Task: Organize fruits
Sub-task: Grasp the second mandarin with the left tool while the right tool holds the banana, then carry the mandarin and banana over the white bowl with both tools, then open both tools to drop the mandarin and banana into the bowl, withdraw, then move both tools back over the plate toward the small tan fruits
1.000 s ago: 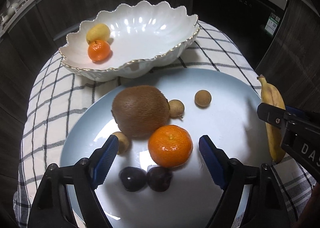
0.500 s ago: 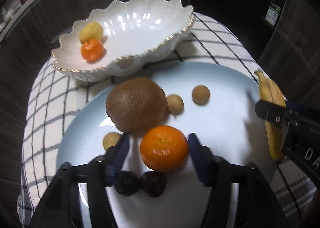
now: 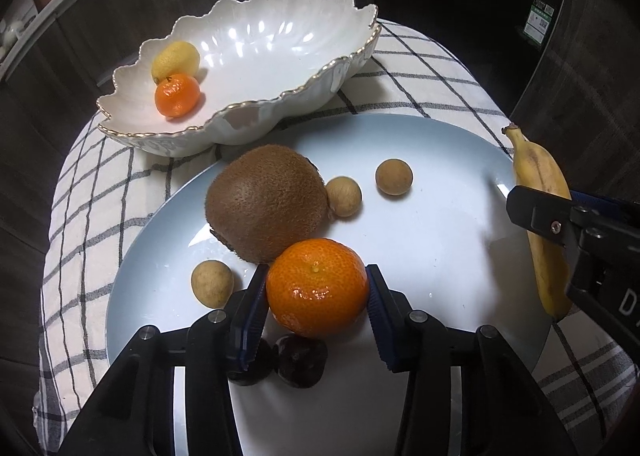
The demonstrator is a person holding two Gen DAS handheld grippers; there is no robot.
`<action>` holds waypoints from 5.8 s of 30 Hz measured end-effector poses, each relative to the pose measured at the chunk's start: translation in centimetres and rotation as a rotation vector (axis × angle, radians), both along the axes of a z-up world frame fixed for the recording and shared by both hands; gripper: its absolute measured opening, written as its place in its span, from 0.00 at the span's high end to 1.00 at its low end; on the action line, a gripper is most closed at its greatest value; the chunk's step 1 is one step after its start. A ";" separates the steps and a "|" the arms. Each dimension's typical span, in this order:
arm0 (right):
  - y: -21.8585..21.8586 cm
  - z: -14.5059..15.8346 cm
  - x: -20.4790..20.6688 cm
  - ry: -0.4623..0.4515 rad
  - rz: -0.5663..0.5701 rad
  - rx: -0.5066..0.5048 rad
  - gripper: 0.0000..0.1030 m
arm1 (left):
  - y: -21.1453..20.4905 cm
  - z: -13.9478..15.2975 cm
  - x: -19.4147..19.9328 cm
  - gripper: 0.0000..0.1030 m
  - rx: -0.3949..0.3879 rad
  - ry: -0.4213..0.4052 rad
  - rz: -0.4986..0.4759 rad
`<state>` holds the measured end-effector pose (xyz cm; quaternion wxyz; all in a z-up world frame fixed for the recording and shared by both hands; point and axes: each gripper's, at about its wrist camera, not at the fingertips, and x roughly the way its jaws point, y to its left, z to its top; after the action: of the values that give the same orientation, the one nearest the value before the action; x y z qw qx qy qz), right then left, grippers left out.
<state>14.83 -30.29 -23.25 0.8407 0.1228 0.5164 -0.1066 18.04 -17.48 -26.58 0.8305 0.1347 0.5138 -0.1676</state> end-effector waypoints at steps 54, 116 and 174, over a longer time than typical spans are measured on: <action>6.1 9.6 3.6 -0.196 0.144 -0.069 0.70 | 7.6 12.1 4.1 0.56 -0.099 -0.259 0.142; 3.2 4.7 19.3 -0.149 0.068 -0.159 0.27 | 5.3 6.8 19.9 0.14 -0.037 -0.262 0.130; 5.3 3.2 0.5 -0.111 0.051 -0.201 0.23 | 8.3 5.0 0.8 0.08 -0.038 -0.216 0.098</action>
<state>15.36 -25.01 -20.02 0.8786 0.0307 0.4587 -0.1295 18.88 -9.16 -21.62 0.8907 0.1110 0.4240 -0.1210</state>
